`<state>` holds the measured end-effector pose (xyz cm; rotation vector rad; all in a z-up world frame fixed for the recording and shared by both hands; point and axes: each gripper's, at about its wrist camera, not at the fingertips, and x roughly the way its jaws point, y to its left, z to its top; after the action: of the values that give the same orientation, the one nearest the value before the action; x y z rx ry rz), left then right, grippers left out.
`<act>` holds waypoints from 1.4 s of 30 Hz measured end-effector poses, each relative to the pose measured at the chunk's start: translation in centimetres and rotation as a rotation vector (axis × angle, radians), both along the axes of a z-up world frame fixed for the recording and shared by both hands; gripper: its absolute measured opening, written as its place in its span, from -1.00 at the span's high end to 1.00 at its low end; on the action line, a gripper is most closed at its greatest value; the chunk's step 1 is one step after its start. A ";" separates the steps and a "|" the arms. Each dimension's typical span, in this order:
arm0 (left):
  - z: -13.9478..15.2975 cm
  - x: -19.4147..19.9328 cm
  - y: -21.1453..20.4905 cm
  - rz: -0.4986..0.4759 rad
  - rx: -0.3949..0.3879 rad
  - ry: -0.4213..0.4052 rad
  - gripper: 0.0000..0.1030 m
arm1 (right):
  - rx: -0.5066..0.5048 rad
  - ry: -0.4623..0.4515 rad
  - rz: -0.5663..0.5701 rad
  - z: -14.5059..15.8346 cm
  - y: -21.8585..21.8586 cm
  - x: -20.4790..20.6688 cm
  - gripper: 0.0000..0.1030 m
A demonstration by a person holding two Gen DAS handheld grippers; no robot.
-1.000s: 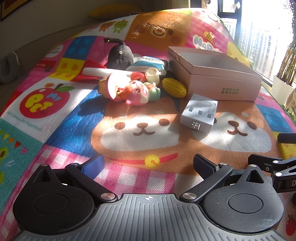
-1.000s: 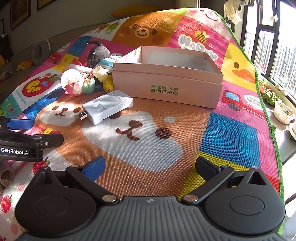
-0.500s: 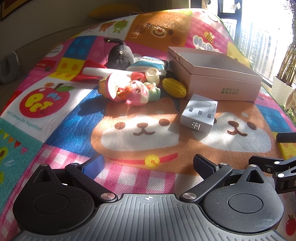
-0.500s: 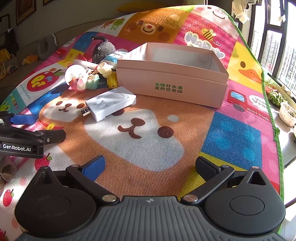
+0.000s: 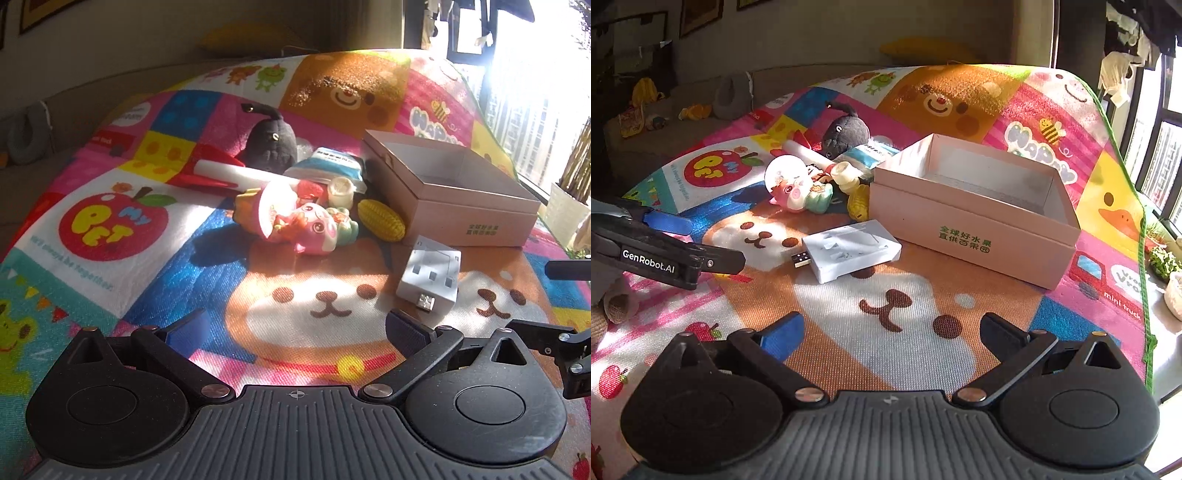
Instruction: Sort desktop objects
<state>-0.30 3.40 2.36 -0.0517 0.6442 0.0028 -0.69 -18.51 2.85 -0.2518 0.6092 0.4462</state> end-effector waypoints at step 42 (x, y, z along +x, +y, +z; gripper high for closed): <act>1.1 3.0 -0.7 -0.024 0.027 -0.066 -1.00 | 0.018 0.135 0.015 -1.9 3.2 4.3 -0.79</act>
<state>2.74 2.69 3.47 -0.0180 0.5791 -0.0130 3.66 -15.30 0.94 -0.2099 0.7352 0.4853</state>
